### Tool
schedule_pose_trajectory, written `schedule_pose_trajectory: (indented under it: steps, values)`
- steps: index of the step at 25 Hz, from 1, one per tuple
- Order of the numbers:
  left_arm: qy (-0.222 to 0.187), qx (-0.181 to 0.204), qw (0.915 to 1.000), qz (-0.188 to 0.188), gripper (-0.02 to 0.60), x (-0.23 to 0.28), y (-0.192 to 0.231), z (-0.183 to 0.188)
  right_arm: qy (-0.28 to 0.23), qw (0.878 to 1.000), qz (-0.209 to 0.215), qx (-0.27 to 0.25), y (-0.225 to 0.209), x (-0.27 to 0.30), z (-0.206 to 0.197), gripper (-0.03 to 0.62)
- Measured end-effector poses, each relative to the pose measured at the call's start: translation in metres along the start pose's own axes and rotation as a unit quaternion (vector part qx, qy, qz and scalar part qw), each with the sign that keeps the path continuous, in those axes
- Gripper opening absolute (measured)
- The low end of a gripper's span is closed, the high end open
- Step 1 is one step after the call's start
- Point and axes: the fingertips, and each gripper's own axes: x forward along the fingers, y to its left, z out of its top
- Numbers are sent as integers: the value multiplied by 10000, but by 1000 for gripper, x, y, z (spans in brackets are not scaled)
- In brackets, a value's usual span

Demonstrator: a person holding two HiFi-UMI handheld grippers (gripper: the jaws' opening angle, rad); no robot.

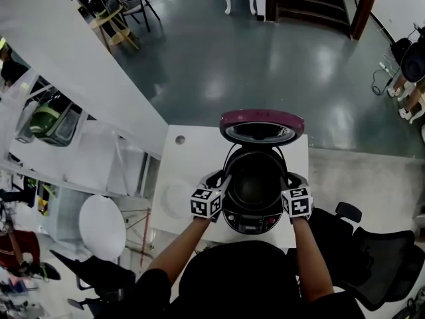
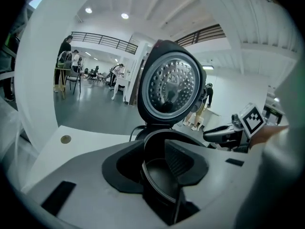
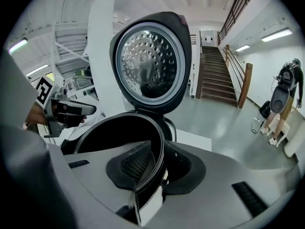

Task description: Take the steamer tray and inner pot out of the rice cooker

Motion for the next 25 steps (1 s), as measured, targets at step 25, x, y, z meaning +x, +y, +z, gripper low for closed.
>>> schedule_pose_trajectory:
  steps: [25]
  values:
    - [1216,1600,9795,106,199,52,6,-12,1421,9701,-123,-1966,2,59,-10,92]
